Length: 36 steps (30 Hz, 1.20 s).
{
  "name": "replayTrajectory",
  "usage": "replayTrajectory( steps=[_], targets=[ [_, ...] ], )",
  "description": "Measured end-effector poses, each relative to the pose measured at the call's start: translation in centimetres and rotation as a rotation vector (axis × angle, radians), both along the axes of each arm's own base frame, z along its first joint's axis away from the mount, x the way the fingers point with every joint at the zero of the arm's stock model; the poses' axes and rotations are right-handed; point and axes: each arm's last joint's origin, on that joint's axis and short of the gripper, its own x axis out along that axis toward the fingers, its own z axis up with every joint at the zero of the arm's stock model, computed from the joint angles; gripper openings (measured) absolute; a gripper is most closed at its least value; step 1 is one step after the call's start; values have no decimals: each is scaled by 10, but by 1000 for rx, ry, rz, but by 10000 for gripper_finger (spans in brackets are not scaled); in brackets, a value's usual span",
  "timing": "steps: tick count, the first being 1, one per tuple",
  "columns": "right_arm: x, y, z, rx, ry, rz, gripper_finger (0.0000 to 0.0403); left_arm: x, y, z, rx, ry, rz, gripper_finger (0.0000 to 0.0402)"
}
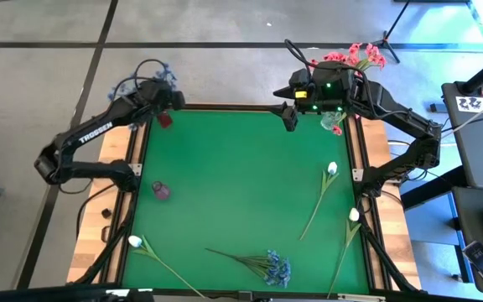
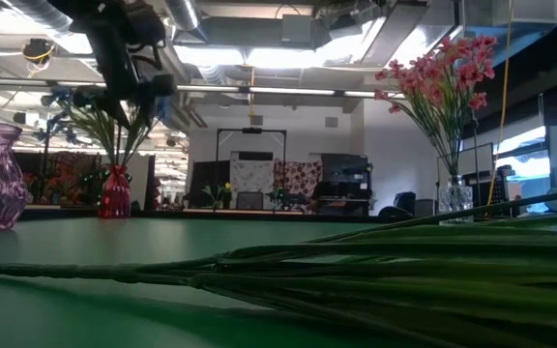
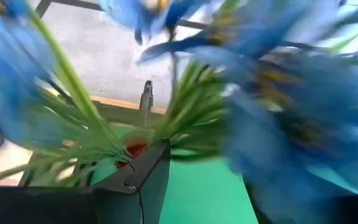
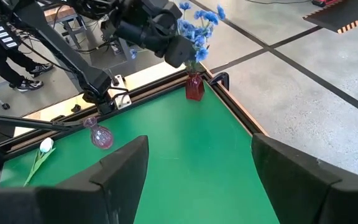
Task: Sort flowers into vase by color
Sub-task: Put the top blue flowers into the red vase
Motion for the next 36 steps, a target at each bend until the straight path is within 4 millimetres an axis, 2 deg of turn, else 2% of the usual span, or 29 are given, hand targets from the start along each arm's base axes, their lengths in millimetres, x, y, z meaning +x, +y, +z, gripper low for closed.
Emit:
replayTrajectory(
  steps=[6,13,26,31,36],
  targets=[
    [0,0,0,0,0,0,285,-10,-1,4,-4,8,11,186],
    [0,0,0,1,1,1,285,-9,-2,4,-80,-46,-89,186],
    [0,0,0,1,0,1,285,-13,-8,43,-128,-98,-144,186],
    [0,0,0,0,1,1,285,-13,-10,42,-173,-105,-168,186],
    [0,0,0,0,1,2,285,-15,-9,42,-140,-60,-121,186]
  ],
)
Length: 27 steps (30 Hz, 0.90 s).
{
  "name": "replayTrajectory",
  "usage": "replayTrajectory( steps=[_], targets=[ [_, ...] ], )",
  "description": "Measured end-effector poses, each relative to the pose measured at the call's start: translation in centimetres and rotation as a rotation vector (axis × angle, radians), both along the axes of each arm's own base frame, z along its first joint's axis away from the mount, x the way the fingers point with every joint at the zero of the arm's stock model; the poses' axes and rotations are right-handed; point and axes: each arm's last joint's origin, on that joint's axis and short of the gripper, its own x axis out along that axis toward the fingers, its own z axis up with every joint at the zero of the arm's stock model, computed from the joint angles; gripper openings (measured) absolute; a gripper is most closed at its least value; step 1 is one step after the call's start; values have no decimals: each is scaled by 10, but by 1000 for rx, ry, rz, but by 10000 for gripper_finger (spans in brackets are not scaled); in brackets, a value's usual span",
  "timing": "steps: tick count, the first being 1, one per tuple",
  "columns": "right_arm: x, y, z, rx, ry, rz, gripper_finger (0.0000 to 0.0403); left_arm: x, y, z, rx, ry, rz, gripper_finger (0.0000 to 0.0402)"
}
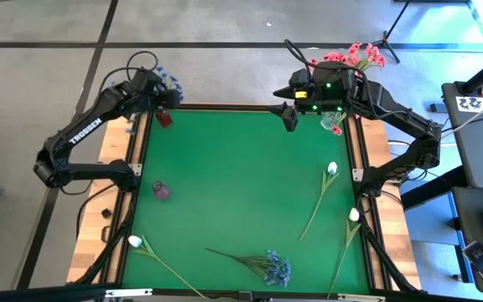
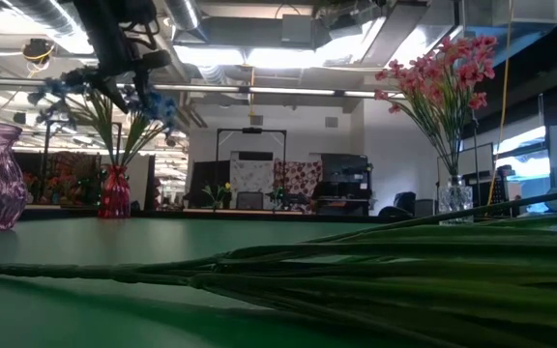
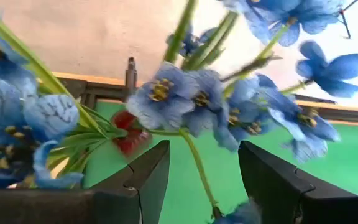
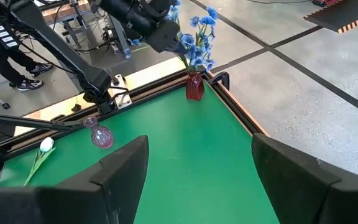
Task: Sort flowers into vase by color
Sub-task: Put the top blue flowers into the red vase
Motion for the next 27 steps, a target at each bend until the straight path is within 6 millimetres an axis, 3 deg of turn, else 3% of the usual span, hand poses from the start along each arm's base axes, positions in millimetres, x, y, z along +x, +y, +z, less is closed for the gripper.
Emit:
replayTrajectory(
  steps=[5,15,19,27],
  targets=[
    [0,0,-1,0,6,1,285,5,2,-4,-72,-70,-70,186],
    [-2,1,-5,17,60,1,285,5,2,-11,-154,-40,-100,186],
    [-2,1,-5,17,59,2,285,3,8,-9,-23,91,17,186],
    [-3,1,-7,22,73,1,285,16,21,8,234,72,-52,186]
  ],
)
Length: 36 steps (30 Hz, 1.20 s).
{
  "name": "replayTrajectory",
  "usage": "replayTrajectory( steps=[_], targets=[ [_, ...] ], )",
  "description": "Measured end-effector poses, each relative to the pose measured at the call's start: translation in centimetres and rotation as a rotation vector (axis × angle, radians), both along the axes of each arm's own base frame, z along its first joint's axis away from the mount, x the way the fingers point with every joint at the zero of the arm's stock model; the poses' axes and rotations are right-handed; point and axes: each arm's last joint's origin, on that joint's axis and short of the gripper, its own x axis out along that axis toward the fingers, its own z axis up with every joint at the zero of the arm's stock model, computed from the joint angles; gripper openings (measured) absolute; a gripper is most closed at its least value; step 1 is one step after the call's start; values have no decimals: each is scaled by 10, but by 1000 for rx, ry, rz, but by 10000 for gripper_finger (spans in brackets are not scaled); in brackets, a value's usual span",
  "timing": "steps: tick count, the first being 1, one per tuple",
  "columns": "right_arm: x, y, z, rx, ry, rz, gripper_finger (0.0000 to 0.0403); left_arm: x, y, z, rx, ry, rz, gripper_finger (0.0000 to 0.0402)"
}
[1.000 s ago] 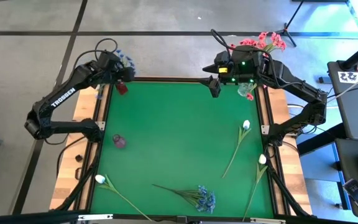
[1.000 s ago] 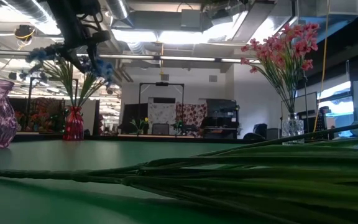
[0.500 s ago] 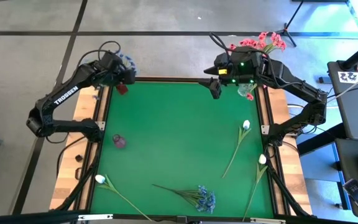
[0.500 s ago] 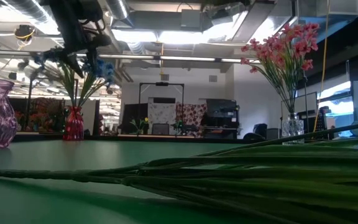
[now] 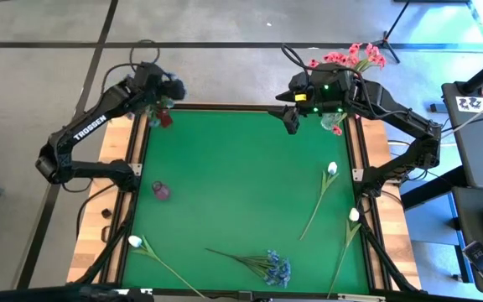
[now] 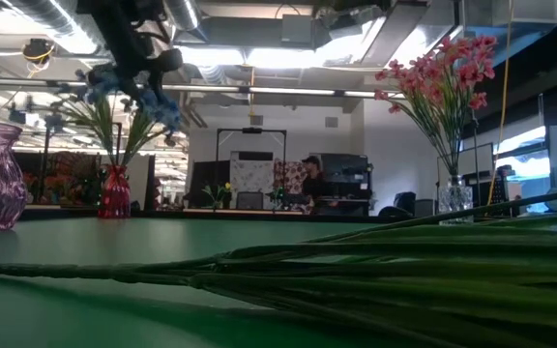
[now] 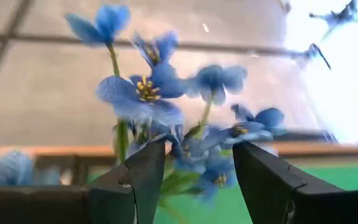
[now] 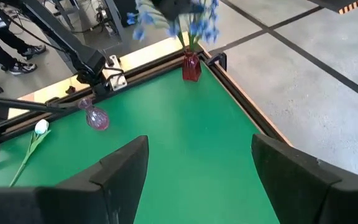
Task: Sort flowers into vase by color
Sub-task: Put the top blue flowers into the red vase
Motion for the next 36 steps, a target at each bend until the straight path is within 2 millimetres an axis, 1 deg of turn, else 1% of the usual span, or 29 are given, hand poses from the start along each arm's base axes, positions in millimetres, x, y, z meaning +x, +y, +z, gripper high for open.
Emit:
replayTrajectory(
  steps=[4,9,16,19,22,26,31,36],
  targets=[
    [-1,0,-2,14,27,-3,285,1,2,4,63,23,26,186],
    [-2,1,-3,29,29,-10,285,-1,5,7,129,92,81,186],
    [-1,0,-2,25,16,-11,285,0,6,9,156,76,84,186],
    [-1,0,-2,25,15,-10,285,1,6,1,141,75,79,186],
    [-1,0,-2,24,14,-10,285,4,7,-18,139,75,67,186],
    [-1,0,-2,24,13,-10,285,12,7,-40,206,99,32,186],
    [0,0,0,19,-3,-10,285,21,6,-41,338,115,-25,186],
    [0,0,0,18,-5,-10,285,21,7,-38,390,158,31,186]
  ],
)
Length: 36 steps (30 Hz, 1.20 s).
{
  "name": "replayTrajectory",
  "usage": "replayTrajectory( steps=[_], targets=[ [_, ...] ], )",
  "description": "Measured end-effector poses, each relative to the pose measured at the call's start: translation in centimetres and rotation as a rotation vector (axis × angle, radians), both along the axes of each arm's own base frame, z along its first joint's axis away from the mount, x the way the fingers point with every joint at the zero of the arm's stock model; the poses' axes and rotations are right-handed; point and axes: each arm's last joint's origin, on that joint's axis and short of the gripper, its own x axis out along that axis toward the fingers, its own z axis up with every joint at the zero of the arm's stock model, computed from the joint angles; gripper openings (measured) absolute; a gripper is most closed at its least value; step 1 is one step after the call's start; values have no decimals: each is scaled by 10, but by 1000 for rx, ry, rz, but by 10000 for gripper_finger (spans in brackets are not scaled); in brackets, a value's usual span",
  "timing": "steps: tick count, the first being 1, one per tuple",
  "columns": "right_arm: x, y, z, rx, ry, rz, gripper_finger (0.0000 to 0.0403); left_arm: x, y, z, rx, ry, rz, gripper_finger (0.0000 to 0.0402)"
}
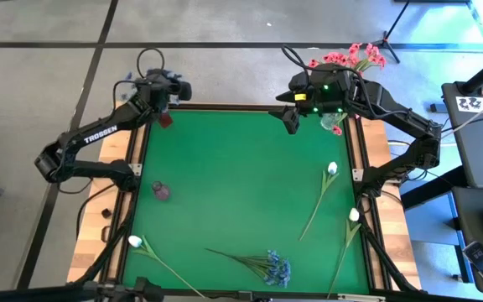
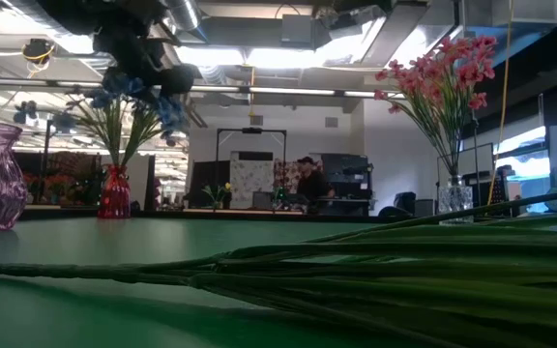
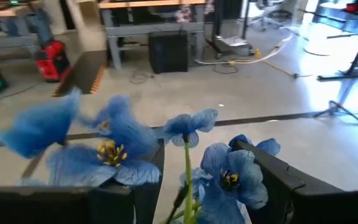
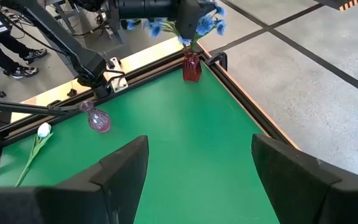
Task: Sort flowers into vase by color
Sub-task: Put the top blue flowers into the red vase
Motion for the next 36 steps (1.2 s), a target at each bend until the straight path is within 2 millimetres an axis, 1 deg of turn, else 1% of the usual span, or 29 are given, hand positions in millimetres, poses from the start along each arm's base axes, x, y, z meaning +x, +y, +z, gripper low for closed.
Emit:
replayTrajectory(
  steps=[4,11,16,22,23,25,29,31,36],
  targets=[
    [0,0,0,0,-1,0,285,-3,3,0,5,-19,31,177],
    [0,0,0,4,-2,8,285,-9,4,-7,-78,-286,122,149],
    [6,0,-4,28,7,43,285,-6,4,-7,-115,-432,68,151],
    [15,-2,-11,32,34,79,285,-5,5,-4,-98,-458,45,161],
    [16,-3,-12,35,37,87,285,-5,5,-3,-86,-434,40,162],
    [18,-3,-14,30,44,99,285,-6,6,-2,-48,-318,51,163],
    [18,-3,-14,26,46,104,285,-5,6,-3,-28,14,-10,153],
    [18,-3,-14,25,46,104,285,-5,6,-4,-28,140,-49,145],
    [18,-3,-14,21,47,98,285,-5,6,-3,-14,371,-115,129]
  ],
)
